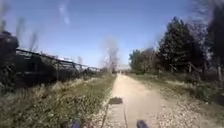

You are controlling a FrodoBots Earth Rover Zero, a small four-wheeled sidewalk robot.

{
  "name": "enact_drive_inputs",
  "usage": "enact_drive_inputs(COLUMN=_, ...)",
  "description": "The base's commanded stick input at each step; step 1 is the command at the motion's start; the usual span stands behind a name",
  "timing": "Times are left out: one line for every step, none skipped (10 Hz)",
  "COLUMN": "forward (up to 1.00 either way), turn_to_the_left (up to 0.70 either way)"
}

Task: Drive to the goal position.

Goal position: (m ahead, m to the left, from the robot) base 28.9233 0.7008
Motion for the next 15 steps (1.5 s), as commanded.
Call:
enact_drive_inputs(forward=0.70, turn_to_the_left=0.00)
enact_drive_inputs(forward=0.70, turn_to_the_left=0.00)
enact_drive_inputs(forward=0.70, turn_to_the_left=0.00)
enact_drive_inputs(forward=0.70, turn_to_the_left=0.00)
enact_drive_inputs(forward=0.70, turn_to_the_left=0.00)
enact_drive_inputs(forward=0.70, turn_to_the_left=0.00)
enact_drive_inputs(forward=0.70, turn_to_the_left=0.00)
enact_drive_inputs(forward=0.70, turn_to_the_left=0.00)
enact_drive_inputs(forward=0.70, turn_to_the_left=0.00)
enact_drive_inputs(forward=0.70, turn_to_the_left=0.00)
enact_drive_inputs(forward=0.70, turn_to_the_left=0.00)
enact_drive_inputs(forward=0.70, turn_to_the_left=-0.04)
enact_drive_inputs(forward=0.70, turn_to_the_left=-0.09)
enact_drive_inputs(forward=0.70, turn_to_the_left=-0.14)
enact_drive_inputs(forward=0.70, turn_to_the_left=-0.19)
